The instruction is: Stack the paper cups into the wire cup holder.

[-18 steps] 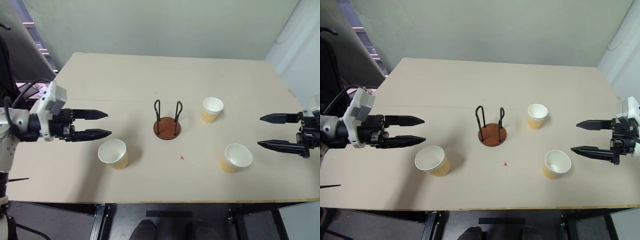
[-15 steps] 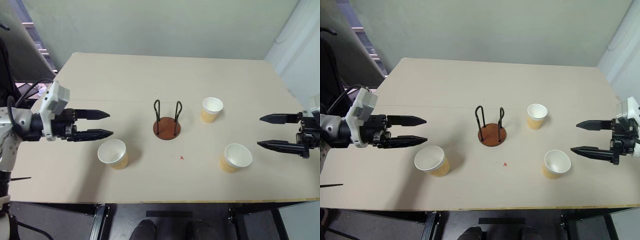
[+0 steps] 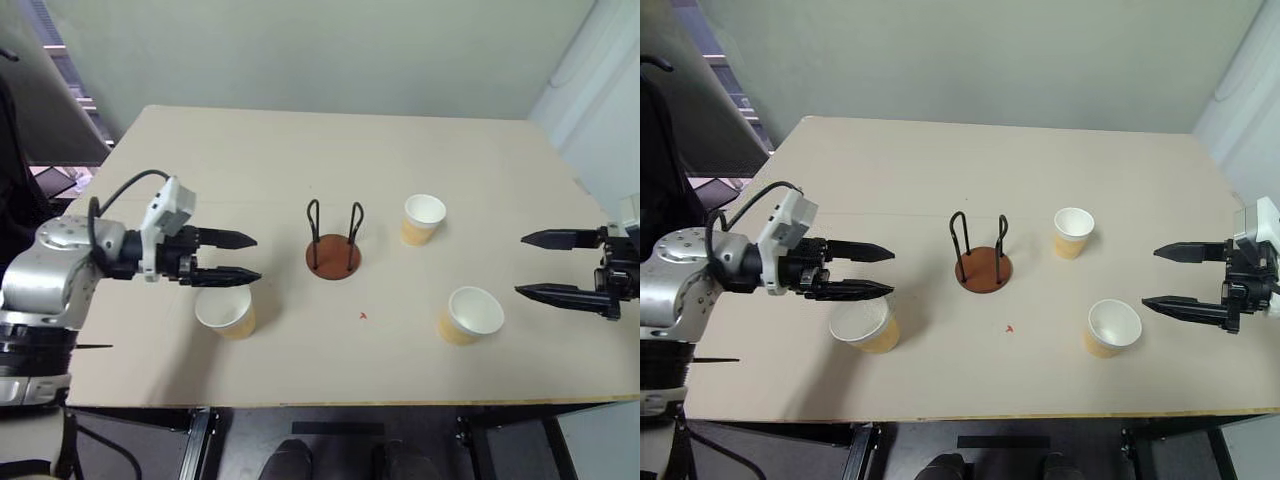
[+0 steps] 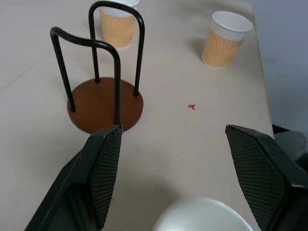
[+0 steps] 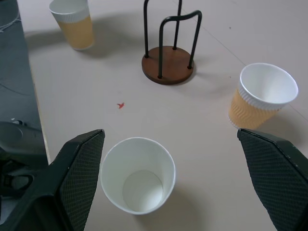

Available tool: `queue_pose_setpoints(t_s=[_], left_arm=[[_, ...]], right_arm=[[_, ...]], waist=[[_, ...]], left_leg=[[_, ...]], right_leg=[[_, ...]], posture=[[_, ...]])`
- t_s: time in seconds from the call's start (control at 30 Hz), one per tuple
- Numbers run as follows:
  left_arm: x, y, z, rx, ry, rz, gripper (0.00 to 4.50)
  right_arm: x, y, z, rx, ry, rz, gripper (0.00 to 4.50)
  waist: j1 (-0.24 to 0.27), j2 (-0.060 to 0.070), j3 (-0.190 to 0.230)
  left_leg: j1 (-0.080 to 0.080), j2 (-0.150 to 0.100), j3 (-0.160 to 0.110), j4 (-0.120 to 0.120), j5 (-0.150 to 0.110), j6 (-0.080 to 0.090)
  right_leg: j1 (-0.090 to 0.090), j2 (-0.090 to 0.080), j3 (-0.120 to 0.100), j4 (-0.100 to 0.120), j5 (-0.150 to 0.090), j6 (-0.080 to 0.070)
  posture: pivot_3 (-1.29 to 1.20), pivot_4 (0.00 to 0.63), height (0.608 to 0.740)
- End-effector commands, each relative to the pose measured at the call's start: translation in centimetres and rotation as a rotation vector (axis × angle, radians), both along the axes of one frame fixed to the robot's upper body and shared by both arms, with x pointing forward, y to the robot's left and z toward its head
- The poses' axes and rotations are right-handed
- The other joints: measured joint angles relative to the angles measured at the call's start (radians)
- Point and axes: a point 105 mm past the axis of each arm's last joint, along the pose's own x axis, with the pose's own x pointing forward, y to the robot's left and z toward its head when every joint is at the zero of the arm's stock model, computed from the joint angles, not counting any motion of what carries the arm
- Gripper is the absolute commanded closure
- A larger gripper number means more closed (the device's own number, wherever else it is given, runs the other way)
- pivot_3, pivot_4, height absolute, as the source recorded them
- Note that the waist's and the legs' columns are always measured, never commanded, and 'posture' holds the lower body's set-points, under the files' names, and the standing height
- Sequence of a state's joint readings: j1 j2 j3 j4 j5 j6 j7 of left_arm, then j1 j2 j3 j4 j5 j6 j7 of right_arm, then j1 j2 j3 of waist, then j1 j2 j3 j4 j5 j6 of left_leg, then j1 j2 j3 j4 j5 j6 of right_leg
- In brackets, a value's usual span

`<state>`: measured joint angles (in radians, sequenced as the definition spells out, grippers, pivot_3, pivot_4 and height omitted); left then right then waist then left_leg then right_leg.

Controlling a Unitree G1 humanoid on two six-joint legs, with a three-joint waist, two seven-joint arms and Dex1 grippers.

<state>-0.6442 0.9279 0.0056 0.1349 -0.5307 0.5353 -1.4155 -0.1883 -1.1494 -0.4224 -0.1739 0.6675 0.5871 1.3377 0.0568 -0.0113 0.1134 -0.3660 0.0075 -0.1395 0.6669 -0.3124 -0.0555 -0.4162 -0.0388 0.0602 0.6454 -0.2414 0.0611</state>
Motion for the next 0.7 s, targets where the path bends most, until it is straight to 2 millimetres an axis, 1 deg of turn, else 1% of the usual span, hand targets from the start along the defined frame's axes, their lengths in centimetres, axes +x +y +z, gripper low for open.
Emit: queue_pose_setpoints(t_s=[0.03,0.1,0.17,0.27,0.4,0.53,0.7], left_arm=[[1.5,-0.9,0.5,0.027,-0.062,0.002,0.86],[2.6,-1.6,0.4,0.025,-0.086,0.016,0.86],[3.2,-2.4,0.4,0.014,-0.094,0.009,0.86],[3.7,-3.5,-0.1,0.015,-0.091,-0.019,0.86],[4.4,-4.5,-0.8,0.023,-0.099,-0.020,0.86],[5.4,-5.4,-0.8,-0.009,-0.114,0.005,0.86],[5.9,-6.4,-1.0,-0.021,-0.130,0.011,0.86]], right_arm=[[-0.4,0.2,1.4,-0.009,-0.068,0.004,0.00],[-0.4,0.3,1.4,-0.011,-0.070,0.003,0.00],[-0.5,0.4,1.4,-0.012,-0.071,0.002,0.00],[-0.5,0.5,1.5,-0.015,-0.076,-0.006,0.00],[-0.6,0.6,1.5,-0.016,-0.081,-0.013,0.00],[-0.5,0.5,1.3,-0.026,-0.083,-0.032,0.00],[-0.5,0.6,1.0,-0.029,-0.082,-0.037,0.00]], waist=[[0.002,0.000,0.000],[0.001,0.000,0.000],[0.001,0.000,0.000],[0.001,0.000,0.000],[0.002,0.000,0.000],[0.002,0.000,0.000],[0.002,0.000,0.000]], left_leg=[[0.000,0.000,0.000,0.000,0.000,0.000],[0.000,0.000,0.000,0.001,0.000,0.000],[0.000,-0.001,0.000,0.001,0.000,0.001],[-0.001,0.000,0.001,0.002,0.000,0.001],[-0.001,0.000,0.002,0.002,0.000,0.001],[-0.001,-0.001,0.002,0.003,0.000,0.002],[-0.001,-0.001,0.002,0.005,0.000,0.003]], right_leg=[[0.000,0.000,0.000,0.000,0.000,0.000],[0.001,0.000,0.000,0.000,0.001,0.001],[0.001,-0.001,0.000,0.000,0.001,0.001],[0.001,0.000,0.000,0.000,0.001,0.003],[0.001,0.000,0.000,0.000,0.003,0.005],[0.002,0.000,0.000,-0.001,0.003,0.006],[0.004,0.000,0.000,-0.001,0.004,0.006]], posture=[[0.00,0.150,0.740],[0.00,0.150,0.740],[0.00,0.150,0.740],[0.00,0.150,0.740],[0.00,0.150,0.740],[0.00,0.150,0.740],[0.00,0.150,0.740]])
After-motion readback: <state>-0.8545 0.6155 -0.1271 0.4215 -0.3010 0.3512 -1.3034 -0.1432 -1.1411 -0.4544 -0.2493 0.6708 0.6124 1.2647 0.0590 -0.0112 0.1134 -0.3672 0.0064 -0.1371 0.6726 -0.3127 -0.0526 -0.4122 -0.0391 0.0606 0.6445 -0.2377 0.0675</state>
